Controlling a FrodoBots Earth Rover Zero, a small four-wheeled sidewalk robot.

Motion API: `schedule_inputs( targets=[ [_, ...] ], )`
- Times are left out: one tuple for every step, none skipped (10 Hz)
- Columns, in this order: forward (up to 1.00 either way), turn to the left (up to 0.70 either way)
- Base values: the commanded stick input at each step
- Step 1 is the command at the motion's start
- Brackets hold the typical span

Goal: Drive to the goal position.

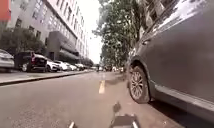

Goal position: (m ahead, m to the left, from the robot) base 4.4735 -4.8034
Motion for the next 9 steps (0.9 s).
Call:
schedule_inputs(
  targets=[
    [0.70, 0.14],
    [0.70, 0.14],
    [0.70, 0.14],
    [0.70, 0.07],
    [0.70, 0.00],
    [0.70, 0.00],
    [0.70, 0.00],
    [0.70, 0.00],
    [0.70, 0.00]
  ],
)
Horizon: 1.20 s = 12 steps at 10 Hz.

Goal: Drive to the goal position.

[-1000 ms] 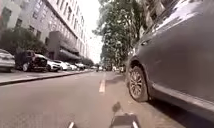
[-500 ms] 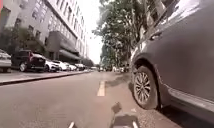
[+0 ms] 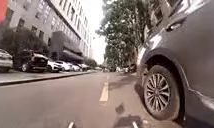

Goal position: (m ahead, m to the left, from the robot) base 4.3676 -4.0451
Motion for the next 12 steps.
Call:
schedule_inputs(
  targets=[
    [0.70, 0.00],
    [0.70, 0.00],
    [0.70, 0.00],
    [0.70, 0.00],
    [0.70, 0.00],
    [0.70, 0.00],
    [0.70, 0.00],
    [0.70, 0.00],
    [0.70, 0.00],
    [0.70, 0.00],
    [0.70, 0.00],
    [0.70, 0.00]
  ],
)
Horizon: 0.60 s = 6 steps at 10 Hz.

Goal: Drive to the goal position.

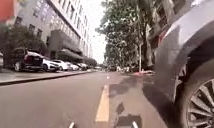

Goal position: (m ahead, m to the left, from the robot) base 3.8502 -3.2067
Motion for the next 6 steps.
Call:
schedule_inputs(
  targets=[
    [0.70, 0.00],
    [0.70, 0.00],
    [0.70, 0.00],
    [0.70, 0.00],
    [0.70, 0.00],
    [0.70, 0.00]
  ],
)
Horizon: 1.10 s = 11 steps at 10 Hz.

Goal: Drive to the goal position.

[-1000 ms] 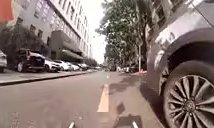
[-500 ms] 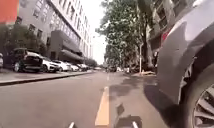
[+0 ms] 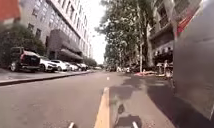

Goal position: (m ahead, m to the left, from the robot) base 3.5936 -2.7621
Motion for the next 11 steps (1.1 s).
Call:
schedule_inputs(
  targets=[
    [0.70, 0.00],
    [0.70, 0.00],
    [0.70, 0.00],
    [0.70, 0.00],
    [0.70, 0.00],
    [0.70, 0.00],
    [0.06, -0.64],
    [0.00, -0.70],
    [0.00, -0.70],
    [0.00, -0.70],
    [0.00, -0.70]
  ],
)
